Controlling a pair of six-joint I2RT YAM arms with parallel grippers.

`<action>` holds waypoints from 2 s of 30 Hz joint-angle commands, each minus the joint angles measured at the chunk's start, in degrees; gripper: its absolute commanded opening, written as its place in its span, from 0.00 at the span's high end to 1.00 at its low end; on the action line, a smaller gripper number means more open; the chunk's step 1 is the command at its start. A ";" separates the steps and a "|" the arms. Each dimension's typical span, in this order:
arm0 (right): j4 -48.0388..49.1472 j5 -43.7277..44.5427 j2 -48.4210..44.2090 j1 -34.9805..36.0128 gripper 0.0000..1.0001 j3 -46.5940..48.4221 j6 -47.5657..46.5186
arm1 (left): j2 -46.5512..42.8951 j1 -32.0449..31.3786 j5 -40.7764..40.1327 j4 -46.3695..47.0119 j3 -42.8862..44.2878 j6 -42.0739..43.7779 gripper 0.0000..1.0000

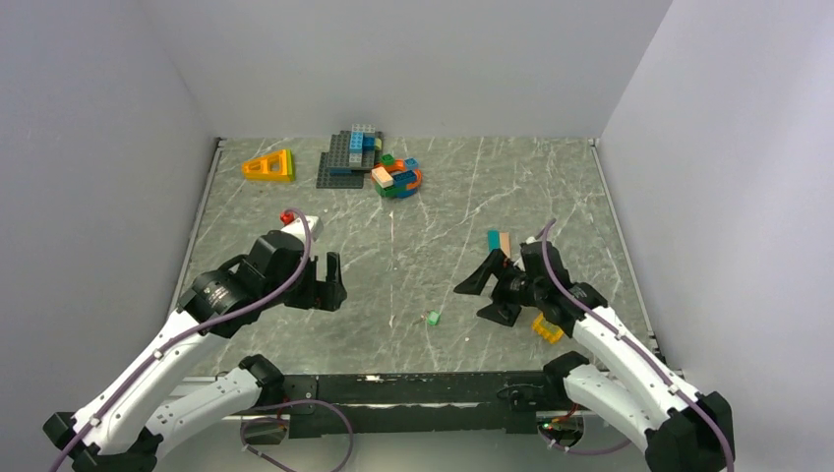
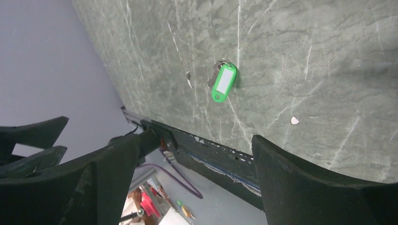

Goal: Remove the keys from the keyring

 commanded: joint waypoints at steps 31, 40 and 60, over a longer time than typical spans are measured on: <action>17.90 28.16 29.26 29.29 0.31 4.14 46.64 | -2.63 -0.26 -2.46 2.23 -2.28 0.19 0.02; 17.12 29.31 30.54 29.48 0.52 4.73 46.86 | -2.75 -0.27 -2.80 1.90 -2.63 2.43 0.02; 9.34 29.60 25.94 29.48 0.97 3.90 45.51 | 1.24 -0.26 -1.21 5.91 -2.46 4.32 0.02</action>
